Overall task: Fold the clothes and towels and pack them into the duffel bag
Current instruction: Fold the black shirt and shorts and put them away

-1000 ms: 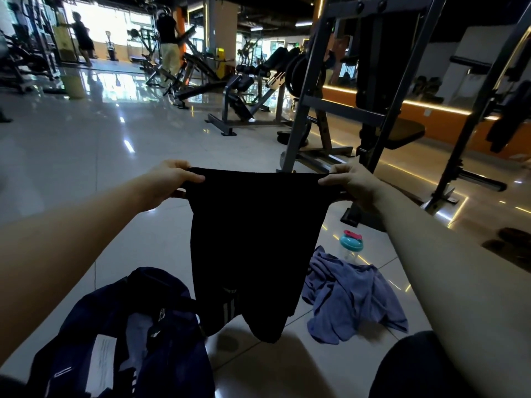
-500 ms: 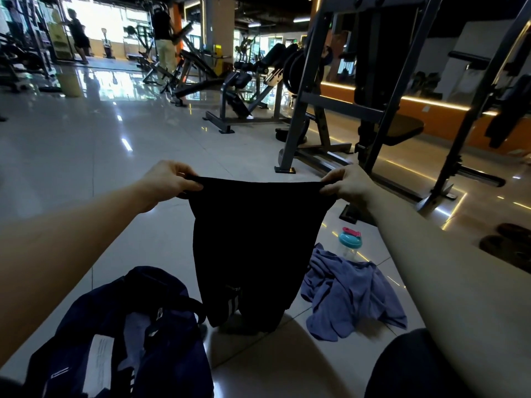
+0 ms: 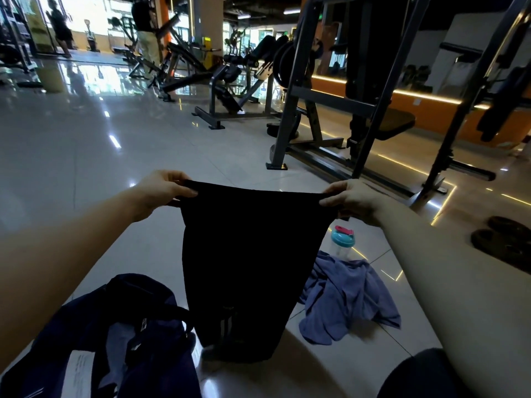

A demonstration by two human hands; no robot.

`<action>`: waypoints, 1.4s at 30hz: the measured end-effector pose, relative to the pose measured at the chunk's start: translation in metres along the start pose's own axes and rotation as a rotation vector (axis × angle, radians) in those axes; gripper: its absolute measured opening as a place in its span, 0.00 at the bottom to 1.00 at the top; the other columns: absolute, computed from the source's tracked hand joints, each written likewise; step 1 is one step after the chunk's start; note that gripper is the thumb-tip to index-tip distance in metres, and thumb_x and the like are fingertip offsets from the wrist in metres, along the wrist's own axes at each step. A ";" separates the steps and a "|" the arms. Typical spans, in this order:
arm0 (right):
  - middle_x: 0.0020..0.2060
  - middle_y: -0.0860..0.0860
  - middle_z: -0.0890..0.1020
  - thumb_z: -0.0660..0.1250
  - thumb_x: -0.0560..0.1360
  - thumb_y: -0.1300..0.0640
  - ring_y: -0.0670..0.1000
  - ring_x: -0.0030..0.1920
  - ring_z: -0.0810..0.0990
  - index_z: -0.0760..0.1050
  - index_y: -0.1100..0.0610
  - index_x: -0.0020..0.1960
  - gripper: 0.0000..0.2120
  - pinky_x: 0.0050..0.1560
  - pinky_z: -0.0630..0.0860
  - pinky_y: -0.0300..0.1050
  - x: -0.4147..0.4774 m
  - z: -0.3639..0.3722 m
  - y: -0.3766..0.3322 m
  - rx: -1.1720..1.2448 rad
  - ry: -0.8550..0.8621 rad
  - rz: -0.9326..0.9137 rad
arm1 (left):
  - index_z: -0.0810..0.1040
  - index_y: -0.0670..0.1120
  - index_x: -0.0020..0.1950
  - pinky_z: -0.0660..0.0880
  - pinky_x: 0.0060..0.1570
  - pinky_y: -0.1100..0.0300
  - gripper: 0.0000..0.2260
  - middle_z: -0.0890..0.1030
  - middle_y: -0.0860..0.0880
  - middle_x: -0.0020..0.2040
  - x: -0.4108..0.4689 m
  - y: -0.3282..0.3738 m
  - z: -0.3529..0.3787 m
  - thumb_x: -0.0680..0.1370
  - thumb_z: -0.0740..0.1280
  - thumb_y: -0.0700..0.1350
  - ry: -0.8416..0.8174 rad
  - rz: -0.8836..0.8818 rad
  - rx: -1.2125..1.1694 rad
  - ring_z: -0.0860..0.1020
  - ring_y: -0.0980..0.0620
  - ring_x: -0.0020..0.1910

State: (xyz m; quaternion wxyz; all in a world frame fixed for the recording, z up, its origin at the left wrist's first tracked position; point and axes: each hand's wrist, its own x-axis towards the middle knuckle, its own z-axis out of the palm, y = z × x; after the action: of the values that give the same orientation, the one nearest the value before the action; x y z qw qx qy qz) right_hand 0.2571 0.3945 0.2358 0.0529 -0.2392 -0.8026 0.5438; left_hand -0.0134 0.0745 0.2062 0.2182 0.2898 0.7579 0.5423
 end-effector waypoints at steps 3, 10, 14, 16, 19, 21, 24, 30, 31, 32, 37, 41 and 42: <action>0.50 0.56 0.81 0.65 0.79 0.68 0.50 0.47 0.81 0.78 0.57 0.54 0.08 0.44 0.78 0.42 0.019 0.008 0.001 -0.002 0.087 -0.012 | 0.79 0.42 0.45 0.77 0.43 0.59 0.08 0.82 0.43 0.44 0.017 -0.008 0.009 0.76 0.70 0.30 0.124 -0.005 0.015 0.81 0.47 0.43; 0.47 0.53 0.81 0.67 0.78 0.68 0.49 0.47 0.81 0.79 0.58 0.53 0.08 0.43 0.75 0.37 0.047 0.019 -0.010 -0.009 0.308 -0.188 | 0.80 0.47 0.44 0.77 0.48 0.59 0.09 0.82 0.46 0.44 0.036 0.001 0.006 0.76 0.71 0.33 0.367 0.118 -0.047 0.80 0.49 0.45; 0.45 0.54 0.82 0.69 0.76 0.69 0.49 0.44 0.82 0.80 0.60 0.54 0.08 0.42 0.77 0.37 0.044 0.018 -0.018 0.017 0.383 -0.250 | 0.79 0.46 0.43 0.75 0.49 0.60 0.10 0.81 0.45 0.43 0.031 0.014 0.001 0.76 0.71 0.31 0.365 0.202 -0.125 0.79 0.50 0.43; 0.44 0.53 0.82 0.69 0.76 0.69 0.47 0.43 0.81 0.80 0.61 0.54 0.08 0.39 0.76 0.33 0.035 0.018 -0.020 0.003 0.374 -0.256 | 0.80 0.44 0.45 0.75 0.48 0.61 0.08 0.82 0.44 0.43 0.024 0.015 -0.003 0.76 0.71 0.31 0.304 0.181 -0.109 0.79 0.50 0.42; 0.45 0.52 0.82 0.69 0.77 0.68 0.46 0.44 0.81 0.80 0.60 0.54 0.07 0.40 0.75 0.35 0.017 0.021 -0.007 -0.124 0.244 -0.155 | 0.82 0.40 0.51 0.76 0.50 0.58 0.05 0.83 0.42 0.46 0.004 -0.001 -0.006 0.76 0.73 0.34 0.133 0.049 0.015 0.80 0.49 0.45; 0.47 0.53 0.84 0.71 0.76 0.66 0.50 0.49 0.82 0.82 0.57 0.51 0.07 0.49 0.78 0.42 0.006 0.025 0.010 -0.348 0.137 -0.058 | 0.83 0.39 0.53 0.77 0.48 0.59 0.07 0.84 0.44 0.46 -0.015 -0.020 -0.003 0.76 0.74 0.36 0.010 -0.049 0.151 0.81 0.50 0.45; 0.44 0.55 0.86 0.74 0.73 0.67 0.51 0.45 0.85 0.84 0.57 0.46 0.06 0.50 0.81 0.43 -0.010 0.042 0.029 -0.543 0.067 -0.013 | 0.84 0.43 0.50 0.76 0.46 0.60 0.05 0.84 0.47 0.43 -0.043 -0.045 0.011 0.75 0.74 0.36 -0.101 -0.125 0.264 0.81 0.53 0.44; 0.37 0.53 0.84 0.78 0.69 0.65 0.46 0.38 0.80 0.86 0.59 0.46 0.06 0.36 0.73 0.30 -0.070 0.083 0.106 -0.570 0.036 0.064 | 0.84 0.44 0.46 0.76 0.46 0.58 0.06 0.84 0.46 0.41 -0.094 -0.100 0.045 0.74 0.75 0.34 -0.186 -0.217 0.311 0.80 0.51 0.43; 0.39 0.55 0.85 0.78 0.69 0.67 0.46 0.39 0.80 0.86 0.62 0.46 0.07 0.37 0.74 0.30 -0.083 0.090 0.120 -0.516 0.038 0.073 | 0.84 0.43 0.46 0.77 0.45 0.58 0.06 0.84 0.46 0.41 -0.106 -0.110 0.049 0.73 0.75 0.33 -0.204 -0.242 0.291 0.81 0.51 0.42; 0.40 0.56 0.85 0.77 0.69 0.69 0.47 0.40 0.80 0.86 0.63 0.46 0.06 0.37 0.74 0.31 -0.098 0.097 0.132 -0.465 0.039 0.080 | 0.84 0.42 0.46 0.79 0.42 0.60 0.06 0.85 0.45 0.41 -0.118 -0.117 0.053 0.73 0.75 0.33 -0.223 -0.269 0.261 0.82 0.51 0.41; 0.37 0.52 0.86 0.76 0.71 0.67 0.50 0.41 0.81 0.86 0.63 0.46 0.04 0.41 0.77 0.40 -0.163 0.115 0.165 -0.252 0.015 0.209 | 0.86 0.39 0.49 0.80 0.42 0.65 0.07 0.87 0.45 0.44 -0.176 -0.151 0.070 0.72 0.76 0.33 -0.283 -0.344 0.168 0.86 0.52 0.45; 0.41 0.54 0.87 0.75 0.73 0.65 0.54 0.47 0.83 0.86 0.62 0.48 0.05 0.47 0.79 0.48 -0.178 0.119 0.179 -0.281 -0.096 0.325 | 0.86 0.38 0.50 0.81 0.53 0.57 0.09 0.87 0.44 0.48 -0.199 -0.176 0.081 0.70 0.78 0.33 -0.265 -0.391 0.102 0.85 0.47 0.50; 0.41 0.54 0.87 0.75 0.73 0.65 0.54 0.48 0.84 0.86 0.61 0.48 0.04 0.47 0.79 0.47 -0.179 0.121 0.182 -0.304 -0.138 0.347 | 0.86 0.38 0.50 0.81 0.52 0.58 0.09 0.87 0.43 0.48 -0.203 -0.180 0.084 0.70 0.78 0.33 -0.264 -0.396 0.101 0.85 0.47 0.50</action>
State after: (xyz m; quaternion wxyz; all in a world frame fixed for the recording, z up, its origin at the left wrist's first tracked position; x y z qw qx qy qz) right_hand 0.4319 0.2663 0.0552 -0.1327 -0.3409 -0.8240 0.4327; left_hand 0.1535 -0.0479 0.0124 0.4026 0.2145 0.7909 0.4080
